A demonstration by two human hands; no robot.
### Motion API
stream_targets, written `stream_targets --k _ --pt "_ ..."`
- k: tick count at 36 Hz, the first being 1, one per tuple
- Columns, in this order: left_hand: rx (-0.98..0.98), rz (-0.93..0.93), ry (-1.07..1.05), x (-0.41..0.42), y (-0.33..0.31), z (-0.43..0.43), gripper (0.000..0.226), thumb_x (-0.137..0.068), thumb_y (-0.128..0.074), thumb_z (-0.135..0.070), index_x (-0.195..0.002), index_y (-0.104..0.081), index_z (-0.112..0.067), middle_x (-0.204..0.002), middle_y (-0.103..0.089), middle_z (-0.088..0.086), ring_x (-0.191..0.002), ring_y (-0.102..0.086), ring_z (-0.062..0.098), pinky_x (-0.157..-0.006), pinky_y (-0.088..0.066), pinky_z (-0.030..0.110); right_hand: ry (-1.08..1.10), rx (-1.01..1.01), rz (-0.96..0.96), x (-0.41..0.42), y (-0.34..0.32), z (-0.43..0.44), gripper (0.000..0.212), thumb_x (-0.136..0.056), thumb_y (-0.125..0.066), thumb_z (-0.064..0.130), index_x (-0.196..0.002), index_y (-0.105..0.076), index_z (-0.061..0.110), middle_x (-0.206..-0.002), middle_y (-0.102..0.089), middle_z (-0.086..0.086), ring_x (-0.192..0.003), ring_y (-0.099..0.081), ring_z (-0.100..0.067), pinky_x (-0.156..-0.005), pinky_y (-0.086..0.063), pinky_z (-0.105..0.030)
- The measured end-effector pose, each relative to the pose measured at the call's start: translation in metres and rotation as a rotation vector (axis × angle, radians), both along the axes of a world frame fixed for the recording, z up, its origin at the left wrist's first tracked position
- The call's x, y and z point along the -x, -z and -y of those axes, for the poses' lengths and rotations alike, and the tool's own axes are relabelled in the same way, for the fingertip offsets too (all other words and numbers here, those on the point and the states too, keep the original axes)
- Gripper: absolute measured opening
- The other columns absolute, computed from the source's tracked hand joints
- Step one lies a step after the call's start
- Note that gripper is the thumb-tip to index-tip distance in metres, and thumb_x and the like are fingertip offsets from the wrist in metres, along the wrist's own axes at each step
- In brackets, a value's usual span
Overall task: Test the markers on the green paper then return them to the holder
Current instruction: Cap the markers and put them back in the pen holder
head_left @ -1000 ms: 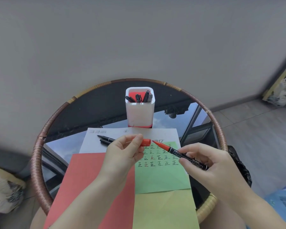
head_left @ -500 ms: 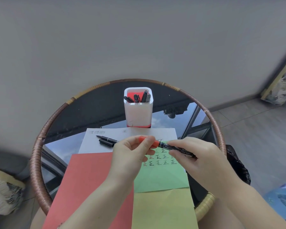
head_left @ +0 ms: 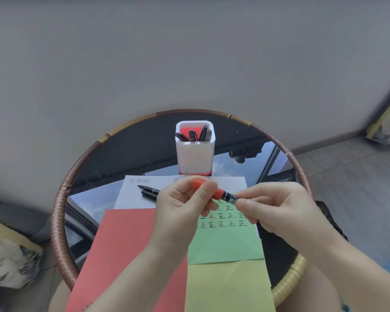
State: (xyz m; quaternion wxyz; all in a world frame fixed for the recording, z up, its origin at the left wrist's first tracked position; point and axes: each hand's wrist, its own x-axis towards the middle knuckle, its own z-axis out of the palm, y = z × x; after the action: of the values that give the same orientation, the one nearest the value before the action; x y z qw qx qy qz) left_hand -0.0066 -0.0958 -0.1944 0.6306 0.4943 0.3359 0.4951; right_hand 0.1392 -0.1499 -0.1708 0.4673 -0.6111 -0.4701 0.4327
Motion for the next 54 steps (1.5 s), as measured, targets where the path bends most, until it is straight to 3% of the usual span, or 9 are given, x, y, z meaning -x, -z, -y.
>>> stream_targets --k 6,10,13,20,27,37,42,49,54 --pt "-0.143 -0.010 0.014 0.000 -0.004 -0.006 0.013 -0.072 -0.063 -0.020 -0.061 -0.069 -0.022 -0.058 -0.065 -0.003 -0.048 -0.055 0.006 -0.049 -0.043 0.015 -0.180 0.237 -0.211 -0.009 -0.012 -0.009 0.025 -0.059 -0.071 0.028 -0.077 -0.074 0.011 -0.062 -0.056 -0.019 -0.043 -0.028 -0.014 -0.034 -0.019 -0.016" --pt "0.118 0.119 0.000 -0.001 0.005 -0.008 0.015 -0.072 -0.072 -0.022 -0.058 -0.070 -0.016 -0.058 -0.064 -0.002 -0.048 -0.055 0.006 -0.049 -0.046 0.015 0.033 -0.318 0.528 0.004 0.007 -0.009 0.013 -0.078 -0.068 0.026 -0.066 -0.072 0.031 -0.059 -0.068 -0.004 -0.051 -0.058 -0.021 -0.046 -0.051 -0.036" --pt "0.259 0.177 0.003 0.005 0.010 -0.012 0.014 -0.065 -0.062 -0.022 -0.064 -0.066 -0.010 -0.057 -0.062 -0.001 -0.045 -0.053 0.005 -0.050 -0.049 0.015 0.057 -0.546 0.881 0.013 0.024 -0.014 0.024 -0.080 -0.055 0.038 -0.079 -0.074 0.024 -0.058 -0.067 0.013 -0.052 -0.049 -0.001 -0.047 -0.045 -0.016" --pt "0.110 -0.097 -0.393 0.032 0.008 -0.035 0.013 -0.088 -0.058 -0.020 -0.079 -0.061 -0.012 -0.060 -0.063 -0.007 -0.051 -0.057 -0.001 -0.053 -0.050 0.013 -0.097 -0.280 0.633 0.031 0.040 -0.050 0.031 -0.086 -0.051 0.045 -0.112 -0.063 0.033 -0.071 -0.057 0.023 -0.072 -0.051 0.007 -0.063 -0.040 -0.012" --pt "-0.286 -0.083 -0.716 0.065 -0.016 -0.070 0.011 -0.094 -0.049 -0.019 -0.090 -0.055 -0.027 -0.078 -0.061 -0.006 -0.065 -0.058 -0.001 -0.064 -0.049 0.013 -0.268 -0.089 0.871 0.064 0.065 -0.091 0.040 -0.088 -0.055 0.031 -0.126 -0.048 0.024 -0.110 -0.054 0.006 -0.099 -0.050 -0.011 -0.080 -0.038 -0.024" --pt "-0.541 -0.259 -0.532 0.040 -0.030 -0.109 0.011 -0.092 -0.055 -0.018 -0.097 -0.058 -0.028 -0.086 -0.060 -0.002 -0.085 -0.061 0.019 -0.080 -0.053 0.034 -0.190 -0.049 0.817 0.061 0.075 -0.091 0.033 -0.092 -0.042 0.016 -0.123 -0.052 0.018 -0.122 -0.050 0.001 -0.108 -0.051 -0.016 -0.083 -0.040 -0.026" --pt "-0.670 -0.503 -0.356 0.011 -0.034 -0.132 0.018 -0.093 -0.053 -0.022 -0.107 -0.060 -0.013 -0.094 -0.063 -0.001 -0.088 -0.059 0.012 -0.080 -0.049 0.017 -0.104 -0.034 0.687 0.025 0.068 -0.058 0.023 -0.091 -0.041 0.012 -0.104 -0.050 0.030 -0.100 -0.047 0.010 -0.077 -0.051 -0.004 -0.065 -0.040 -0.014" --pt "-0.669 -0.962 -0.132 -0.003 -0.024 -0.142 0.034 -0.094 -0.047 -0.032 -0.127 -0.053 -0.023 -0.107 -0.058 0.003 -0.108 -0.050 0.018 -0.089 -0.042 0.030 -0.019 -0.004 0.605 -0.003 0.067 -0.031 0.020 -0.090 -0.045 0.011 -0.095 -0.050 0.030 -0.090 -0.049 0.011 -0.069 -0.053 -0.010 -0.064 -0.041 -0.013" --pt "-0.775 -0.980 -0.235 0.019 -0.013 -0.121 0.041 -0.095 -0.047 -0.025 -0.134 -0.044 -0.014 -0.130 -0.053 0.001 -0.118 -0.048 0.016 -0.098 -0.037 0.028 0.017 -0.017 0.570 -0.004 0.062 -0.027 0.023 -0.087 -0.048 0.009 -0.089 -0.051 0.031 -0.090 -0.054 0.005 -0.080 -0.054 -0.010 -0.069 -0.039 -0.010"
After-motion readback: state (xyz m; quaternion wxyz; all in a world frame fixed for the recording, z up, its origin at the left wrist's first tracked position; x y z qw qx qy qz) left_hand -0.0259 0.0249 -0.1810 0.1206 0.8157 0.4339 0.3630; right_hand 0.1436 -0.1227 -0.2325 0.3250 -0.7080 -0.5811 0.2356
